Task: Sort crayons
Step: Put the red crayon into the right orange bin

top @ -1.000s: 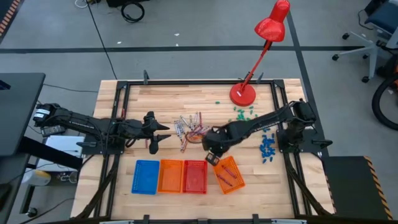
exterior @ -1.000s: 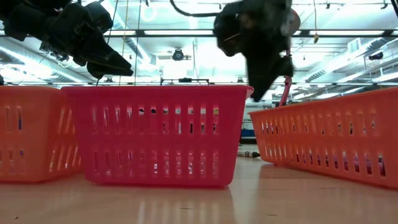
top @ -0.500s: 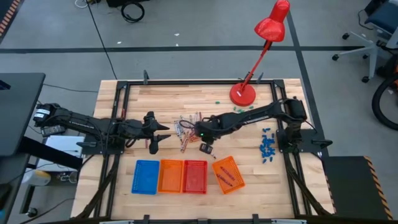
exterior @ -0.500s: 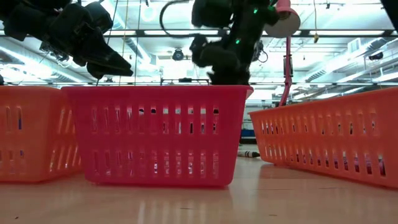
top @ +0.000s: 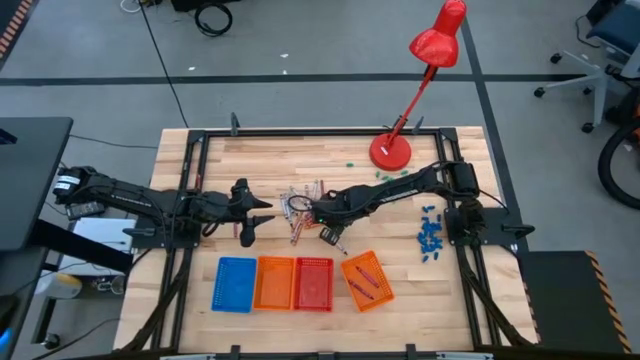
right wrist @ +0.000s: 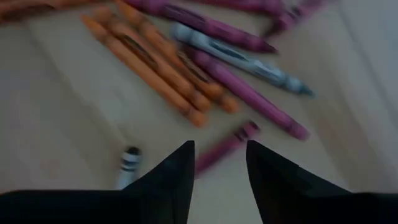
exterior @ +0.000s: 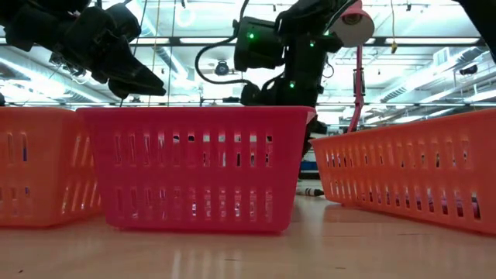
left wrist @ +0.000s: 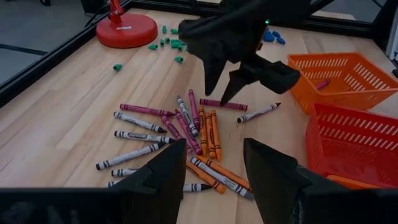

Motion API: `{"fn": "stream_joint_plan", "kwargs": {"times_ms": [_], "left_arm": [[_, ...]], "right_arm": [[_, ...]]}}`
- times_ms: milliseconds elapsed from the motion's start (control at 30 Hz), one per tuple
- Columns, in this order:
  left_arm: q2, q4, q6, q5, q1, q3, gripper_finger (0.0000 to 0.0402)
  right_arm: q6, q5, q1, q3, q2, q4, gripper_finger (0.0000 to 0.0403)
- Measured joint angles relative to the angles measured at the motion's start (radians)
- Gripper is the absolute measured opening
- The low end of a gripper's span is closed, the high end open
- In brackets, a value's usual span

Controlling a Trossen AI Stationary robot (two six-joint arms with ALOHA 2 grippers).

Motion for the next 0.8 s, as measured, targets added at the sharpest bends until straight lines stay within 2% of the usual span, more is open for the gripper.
{"fn": "stream_joint_plan", "kwargs": {"times_ms": [133, 300, 533, 800], "left_arm": [[0.0, 0.006, 0.001, -0.005, 0.0, 0.0, 0.0173], [0.0, 0.012, 0.003, -0.017, 0.006, 0.0, 0.0173], [0.007, 0.0, 0.003, -0.019, 0.01, 0.0, 0.0173], [0.008, -0.049, 0.016, -0.018, 0.01, -0.001, 0.0173]], "right_arm": [[0.051, 0.048, 0.015, 0.023, 0.014, -0.057, 0.0149], [0.078, 0.085, 0.035, 0.12, 0.066, -0.147, 0.0148], [0.111, 0.075, 0.039, 0.263, 0.162, -0.307, 0.0148], [0.119, 0.008, 0.029, 0.243, 0.185, -0.307, 0.0148]]}}
